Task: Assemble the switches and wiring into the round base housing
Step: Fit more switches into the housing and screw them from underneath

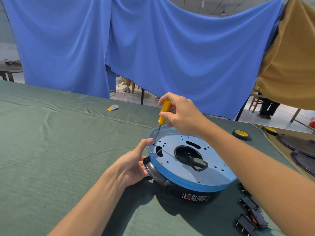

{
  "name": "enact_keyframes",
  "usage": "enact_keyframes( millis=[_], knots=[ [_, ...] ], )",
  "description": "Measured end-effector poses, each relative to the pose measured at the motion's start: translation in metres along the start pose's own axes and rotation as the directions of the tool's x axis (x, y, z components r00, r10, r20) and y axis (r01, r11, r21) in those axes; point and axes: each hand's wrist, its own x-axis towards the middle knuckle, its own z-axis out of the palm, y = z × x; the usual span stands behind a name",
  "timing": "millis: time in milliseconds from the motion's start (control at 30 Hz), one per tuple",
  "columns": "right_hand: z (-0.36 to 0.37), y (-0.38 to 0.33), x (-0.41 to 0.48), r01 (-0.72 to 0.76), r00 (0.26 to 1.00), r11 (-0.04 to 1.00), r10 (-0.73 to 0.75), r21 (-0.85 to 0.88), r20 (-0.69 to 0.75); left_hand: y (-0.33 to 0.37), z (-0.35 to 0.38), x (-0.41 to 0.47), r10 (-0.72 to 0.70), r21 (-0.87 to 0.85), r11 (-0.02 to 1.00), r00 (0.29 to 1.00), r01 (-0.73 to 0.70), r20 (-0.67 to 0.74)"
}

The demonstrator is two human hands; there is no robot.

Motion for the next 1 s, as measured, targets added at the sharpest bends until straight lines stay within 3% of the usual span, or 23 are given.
enact_keyframes(
  millis=[233, 400, 500, 667, 833, 1000],
  knots=[
    [-0.001, -0.023, 0.017, -0.038, 0.993, 0.896, 0.085, -0.442, 0.086, -0.001, -0.001, 0.002, 0.014, 0.004, 1.0, 1.0, -0.014, -0.002],
    [0.001, -0.028, 0.03, -0.214, 0.966, 0.842, 0.257, -0.496, 0.02, -0.002, -0.002, 0.002, 0.03, 0.017, 0.999, 1.0, -0.03, -0.008],
    [-0.003, -0.027, 0.034, -0.241, 0.953, 0.811, 0.3, -0.533, 0.027, -0.002, -0.003, 0.002, 0.029, 0.013, 0.999, 1.0, -0.029, -0.003],
    [-0.01, -0.028, 0.038, -0.146, 0.944, 0.803, 0.288, -0.578, 0.162, -0.003, -0.003, 0.003, 0.03, 0.008, 1.0, 1.0, -0.03, -0.002],
    [-0.021, -0.041, 0.038, 0.103, 0.907, 0.784, 0.179, -0.613, 0.381, -0.004, -0.003, 0.005, 0.042, -0.001, 0.999, 0.999, -0.042, -0.019],
    [-0.024, -0.045, 0.044, 0.123, 0.866, 0.83, 0.178, -0.543, 0.468, -0.003, -0.003, 0.004, 0.035, 0.002, 0.999, 0.999, -0.035, -0.002]
  ],
)
